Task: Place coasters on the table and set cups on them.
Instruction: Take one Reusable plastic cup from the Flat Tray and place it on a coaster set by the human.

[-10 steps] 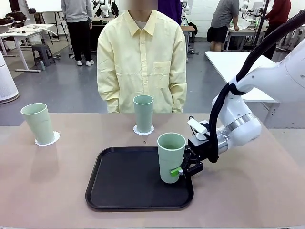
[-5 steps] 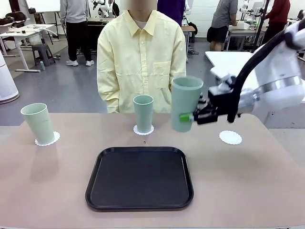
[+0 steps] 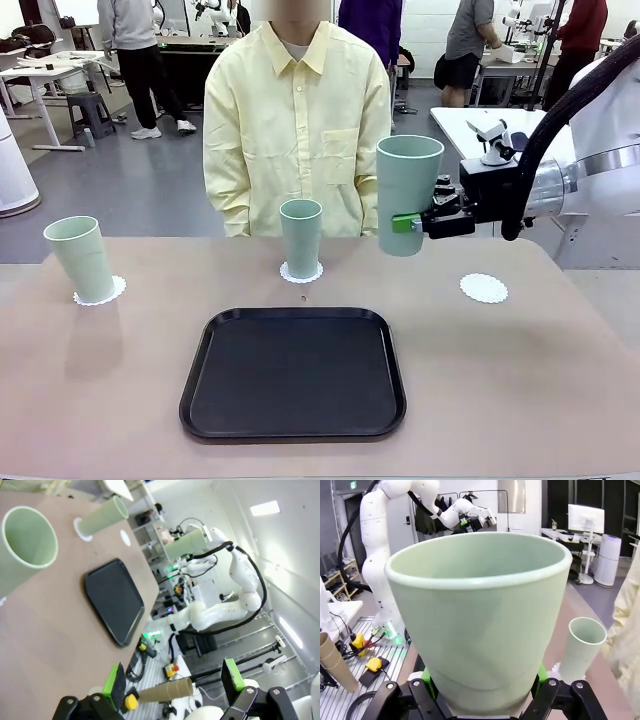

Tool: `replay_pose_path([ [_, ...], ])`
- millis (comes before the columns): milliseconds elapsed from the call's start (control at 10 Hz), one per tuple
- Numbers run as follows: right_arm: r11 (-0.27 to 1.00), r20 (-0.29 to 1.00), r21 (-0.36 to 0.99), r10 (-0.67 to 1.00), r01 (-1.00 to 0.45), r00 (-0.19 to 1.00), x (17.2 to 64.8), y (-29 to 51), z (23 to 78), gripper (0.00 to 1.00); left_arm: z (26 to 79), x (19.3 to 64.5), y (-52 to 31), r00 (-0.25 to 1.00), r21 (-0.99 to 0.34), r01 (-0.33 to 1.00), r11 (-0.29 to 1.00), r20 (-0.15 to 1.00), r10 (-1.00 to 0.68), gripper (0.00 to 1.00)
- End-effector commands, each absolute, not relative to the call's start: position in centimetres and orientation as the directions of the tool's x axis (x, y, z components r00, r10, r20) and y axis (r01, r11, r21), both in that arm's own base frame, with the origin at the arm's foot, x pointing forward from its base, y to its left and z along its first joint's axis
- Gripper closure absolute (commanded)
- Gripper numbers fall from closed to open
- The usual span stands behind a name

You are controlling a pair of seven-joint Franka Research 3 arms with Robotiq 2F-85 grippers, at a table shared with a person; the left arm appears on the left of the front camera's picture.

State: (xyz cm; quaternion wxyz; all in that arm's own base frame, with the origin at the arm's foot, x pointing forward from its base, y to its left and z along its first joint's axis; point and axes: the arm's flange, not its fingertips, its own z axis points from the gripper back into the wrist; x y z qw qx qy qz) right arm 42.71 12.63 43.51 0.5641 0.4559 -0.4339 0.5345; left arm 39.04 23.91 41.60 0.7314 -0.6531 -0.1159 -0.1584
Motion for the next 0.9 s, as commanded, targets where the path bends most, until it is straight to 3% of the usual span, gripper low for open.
replay_pose_path([
  [0, 0.022, 0.976, 0.05, 0.212, -0.999, 0.053, 42.7, 12.5, 43.5, 0.18, 41.8, 38.9, 24.1, 0.923, -0.919, 0.383, 0.091, 0.377, -0.08, 0.0],
  [100, -0.129, 0.971, 0.103, 0.228, -0.986, 0.071, 43.9, 8.7, 43.1, 0.18, 41.8, 38.9, 24.1, 0.923, -0.919, 0.383, 0.091, 0.377, -0.08, 0.0],
  [500, 0.076, 0.979, 0.072, 0.186, -0.995, 0.085, 48.3, -5.6, 45.3, 0.18, 41.8, 38.9, 24.1, 0.923, -0.919, 0.383, 0.091, 0.377, -0.08, 0.0],
  [600, 0.204, 0.988, 0.031, 0.145, -0.978, 0.062, 49.8, -13.1, 46.2, 0.18, 41.8, 38.9, 24.1, 0.923, -0.919, 0.383, 0.091, 0.377, -0.08, 0.0],
  [800, 0.208, 0.988, 0.03, 0.144, -0.978, 0.061, 49.8, -13.3, 46.2, 0.18, 41.8, 38.9, 24.1, 0.923, -0.919, 0.383, 0.091, 0.377, -0.08, 0.0],
])
